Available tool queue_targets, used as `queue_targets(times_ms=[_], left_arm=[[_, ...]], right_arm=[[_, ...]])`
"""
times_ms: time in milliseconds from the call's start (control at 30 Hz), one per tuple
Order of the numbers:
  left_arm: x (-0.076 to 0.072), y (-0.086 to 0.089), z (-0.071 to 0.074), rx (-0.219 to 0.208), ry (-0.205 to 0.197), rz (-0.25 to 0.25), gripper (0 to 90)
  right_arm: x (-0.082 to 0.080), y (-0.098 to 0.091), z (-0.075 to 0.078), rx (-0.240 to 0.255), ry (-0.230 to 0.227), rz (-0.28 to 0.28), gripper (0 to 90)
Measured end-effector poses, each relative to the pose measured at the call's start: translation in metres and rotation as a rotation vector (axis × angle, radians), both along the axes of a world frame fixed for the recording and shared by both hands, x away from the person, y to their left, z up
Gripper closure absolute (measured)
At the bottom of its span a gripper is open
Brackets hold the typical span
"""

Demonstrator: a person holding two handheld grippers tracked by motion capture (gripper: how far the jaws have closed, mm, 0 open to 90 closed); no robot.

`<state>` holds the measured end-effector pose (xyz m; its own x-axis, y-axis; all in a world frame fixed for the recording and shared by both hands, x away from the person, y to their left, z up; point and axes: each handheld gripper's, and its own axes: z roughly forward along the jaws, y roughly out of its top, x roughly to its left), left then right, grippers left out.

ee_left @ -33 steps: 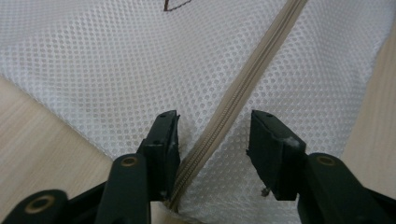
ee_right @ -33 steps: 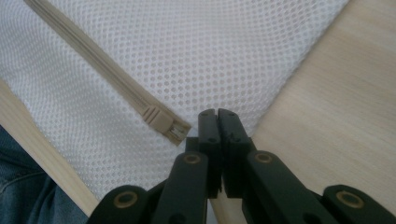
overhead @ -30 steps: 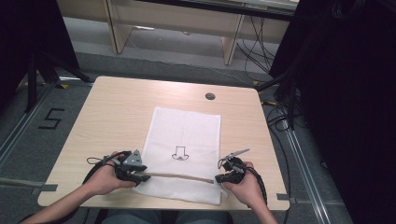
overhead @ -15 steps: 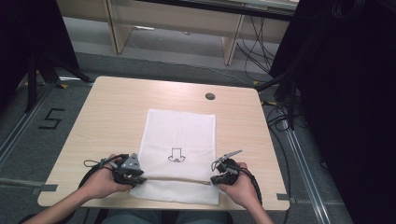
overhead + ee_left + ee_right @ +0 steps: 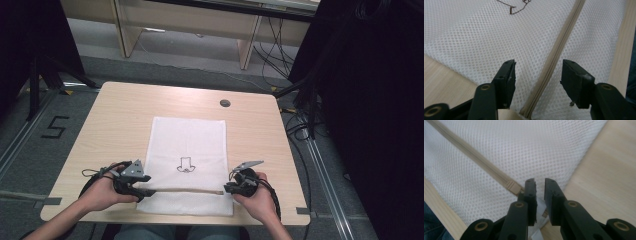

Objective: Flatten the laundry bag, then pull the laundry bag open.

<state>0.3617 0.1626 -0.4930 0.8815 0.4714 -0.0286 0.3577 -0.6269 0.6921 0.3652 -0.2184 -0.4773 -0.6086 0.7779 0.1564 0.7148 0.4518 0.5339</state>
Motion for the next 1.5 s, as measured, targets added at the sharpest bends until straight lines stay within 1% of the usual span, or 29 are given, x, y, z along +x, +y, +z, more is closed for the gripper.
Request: queue_targets(times_ms=[33, 100, 133, 167, 200, 233, 300, 367, 400, 433, 467, 500, 600, 667, 700, 733, 767, 800, 833, 867, 900, 933, 967, 1033, 1067, 1100, 1167, 1300, 1500], left_arm=[[0.001, -0.001, -0.001, -0.002, -0.001, 0.015, 42.5], [0.001, -0.004, -0.002, -0.029, -0.012, 0.024, 40.1], [0.002, -0.005, -0.001, -0.033, -0.015, 0.023, 39.2], [0.003, -0.005, -0.001, -0.025, -0.019, 0.024, 38.4], [0.003, -0.005, -0.001, -0.025, -0.019, 0.024, 37.5], [0.002, -0.006, -0.002, -0.039, -0.008, 0.047, 36.8], [0.002, -0.006, -0.001, -0.049, -0.018, 0.051, 36.6], [0.003, -0.004, -0.002, -0.064, -0.006, 0.076, 36.4], [0.004, -0.002, -0.002, -0.056, -0.008, 0.078, 36.1], [0.004, -0.002, -0.002, -0.056, -0.008, 0.078, 36.0], [0.004, -0.002, -0.003, -0.063, 0.001, 0.090, 35.9], [0.003, -0.002, -0.003, -0.080, 0.002, 0.105, 35.8], [0.005, -0.002, -0.002, -0.118, 0.007, 0.122, 36.0], [0.007, 0.000, -0.001, -0.111, -0.016, 0.113, 39.6], [0.006, -0.003, -0.001, -0.143, -0.011, 0.127, 41.2], [0.006, -0.003, -0.001, -0.143, -0.011, 0.127, 42.8], [0.008, -0.004, 0.001, -0.133, -0.029, 0.111, 44.5], [0.008, -0.004, 0.001, -0.133, -0.029, 0.111, 45.4], [0.009, -0.007, 0.001, -0.132, -0.031, 0.104, 45.4], [0.008, -0.012, 0.002, -0.140, -0.031, 0.087, 46.1], [0.008, -0.013, 0.003, -0.145, -0.033, 0.083, 46.3], [0.008, -0.013, 0.003, -0.145, -0.033, 0.083, 46.3], [0.008, -0.017, 0.005, -0.155, -0.043, 0.065, 46.3], [0.008, -0.021, 0.008, -0.159, -0.046, 0.057, 46.3], [0.008, -0.025, 0.010, -0.156, -0.047, 0.052, 46.3], [0.008, -0.028, 0.011, -0.157, -0.055, 0.042, 46.3], [0.008, -0.031, 0.012, -0.159, -0.049, 0.032, 46.3], [0.006, -0.049, 0.016, -0.156, -0.072, -0.013, 47.1], [0.010, -0.076, 0.016, -0.156, -0.061, -0.073, 47.1]], right_arm=[[0.000, -0.004, 0.002, 0.007, -0.030, 0.000, 80.2], [-0.002, -0.010, 0.005, 0.029, -0.048, -0.044, 79.5], [-0.003, -0.012, 0.007, 0.021, -0.046, -0.042, 79.2], [-0.004, -0.014, 0.005, 0.040, -0.059, -0.056, 78.9], [-0.005, -0.016, 0.007, 0.023, -0.046, -0.054, 78.5], [-0.006, -0.018, 0.008, 0.027, -0.038, -0.064, 78.3], [-0.006, -0.019, 0.008, 0.027, -0.039, -0.063, 78.1], [-0.005, -0.020, 0.006, 0.038, -0.065, -0.077, 77.6], [-0.005, -0.020, 0.008, 0.025, -0.040, -0.070, 77.3], [-0.005, -0.020, 0.008, 0.025, -0.040, -0.070, 77.3], [-0.004, -0.019, 0.005, 0.026, -0.069, -0.068, 76.2], [-0.005, -0.018, 0.007, 0.029, -0.045, -0.067, 75.6], [-0.004, -0.016, 0.004, 0.028, -0.038, -0.056, 73.1], [-0.004, -0.016, 0.004, 0.018, -0.026, -0.049, 72.2], [-0.003, -0.016, 0.004, 0.019, -0.020, -0.048, 72.2], [-0.003, -0.017, 0.003, 0.015, -0.034, -0.039, 72.5], [-0.004, -0.017, 0.005, 0.018, -0.012, -0.050, 73.5], [-0.004, -0.017, 0.005, 0.018, -0.012, -0.050, 73.5], [-0.003, -0.016, 0.002, 0.028, -0.044, -0.054, 75.7], [-0.003, -0.017, 0.003, 0.009, -0.058, -0.015, 81.0], [-0.003, -0.018, 0.007, -0.037, -0.045, 0.029, 83.1], [-0.003, -0.018, 0.007, -0.037, -0.045, 0.029, 83.1], [-0.007, -0.015, 0.009, -0.056, -0.020, 0.028, 88.5], [-0.009, -0.014, 0.010, -0.067, -0.009, 0.036, 90.0], [-0.008, -0.013, 0.009, -0.071, -0.028, 0.052, 90.0], [-0.010, -0.012, 0.010, -0.074, -0.006, 0.040, 90.0], [-0.009, -0.012, 0.008, -0.074, -0.017, 0.051, 90.0], [-0.010, -0.009, 0.004, -0.064, 0.011, 0.056, 90.0], [-0.010, -0.003, -0.002, -0.075, 0.023, 0.062, 90.0]])
